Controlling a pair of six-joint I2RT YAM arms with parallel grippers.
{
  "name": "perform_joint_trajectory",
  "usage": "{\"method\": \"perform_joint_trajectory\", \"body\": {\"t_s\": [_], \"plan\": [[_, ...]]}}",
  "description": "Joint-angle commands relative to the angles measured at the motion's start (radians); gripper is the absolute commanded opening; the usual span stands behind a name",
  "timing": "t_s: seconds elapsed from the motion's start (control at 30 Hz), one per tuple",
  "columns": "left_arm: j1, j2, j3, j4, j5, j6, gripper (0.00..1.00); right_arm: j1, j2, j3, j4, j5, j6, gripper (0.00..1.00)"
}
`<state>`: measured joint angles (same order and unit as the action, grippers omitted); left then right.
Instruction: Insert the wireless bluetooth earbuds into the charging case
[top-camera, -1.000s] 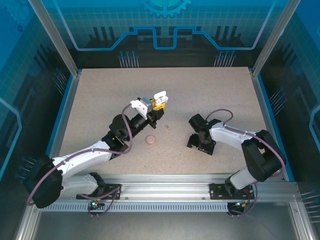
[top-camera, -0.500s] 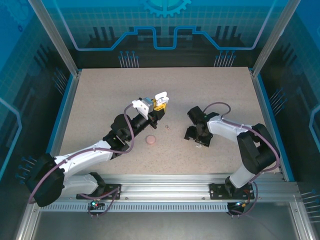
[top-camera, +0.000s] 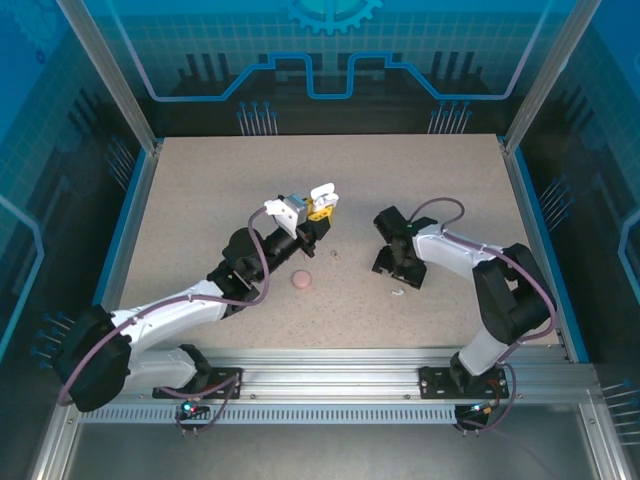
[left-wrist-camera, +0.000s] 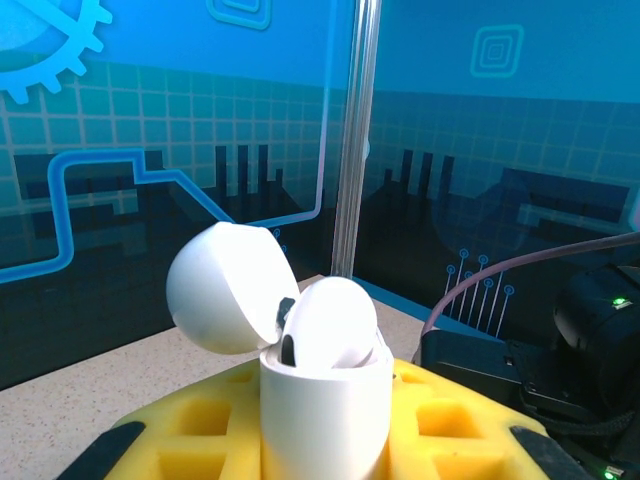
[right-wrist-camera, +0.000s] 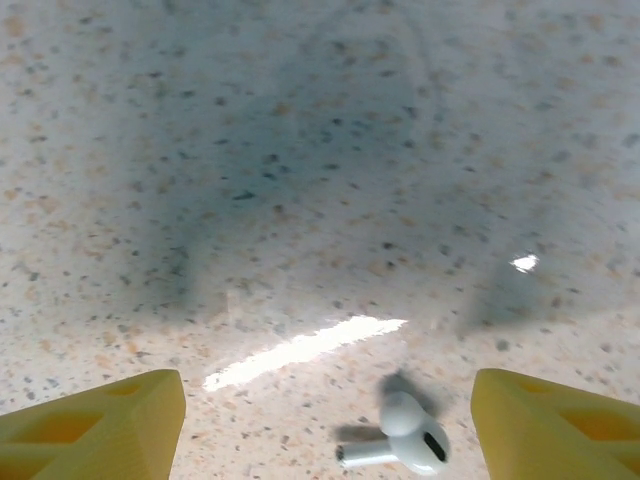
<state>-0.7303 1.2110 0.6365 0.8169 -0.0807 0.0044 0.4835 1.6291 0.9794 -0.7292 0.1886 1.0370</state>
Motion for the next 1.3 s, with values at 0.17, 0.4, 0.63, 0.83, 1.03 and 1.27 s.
{"method": "perform_joint_trajectory", "body": {"t_s": [0.17, 0.4, 0.63, 0.83, 1.03, 1.27], "plan": [[-0.009, -0.002, 0.020, 0.069, 0.020, -0.020, 0.00, 0.037, -0.018, -0.040, -0.081, 0.074, 0.130, 0.76], [-0.008, -0.003, 0.018, 0.070, 0.019, -0.022, 0.00, 0.038, -0.013, -0.067, -0.091, 0.107, 0.123, 0.76], [-0.008, -0.002, 0.020, 0.072, 0.018, -0.026, 0.00, 0.049, -0.030, -0.094, -0.082, 0.095, 0.118, 0.76], [-0.010, -0.001, 0.020, 0.072, 0.019, -0.030, 0.00, 0.067, -0.056, -0.144, -0.081, 0.089, 0.118, 0.76], [-0.012, -0.003, 0.017, 0.072, 0.016, -0.030, 0.00, 0.082, -0.083, -0.162, -0.088, 0.087, 0.125, 0.75], [-0.014, -0.006, 0.018, 0.073, 0.012, -0.031, 0.00, 0.094, -0.124, -0.162, -0.090, 0.081, 0.112, 0.76]]}}
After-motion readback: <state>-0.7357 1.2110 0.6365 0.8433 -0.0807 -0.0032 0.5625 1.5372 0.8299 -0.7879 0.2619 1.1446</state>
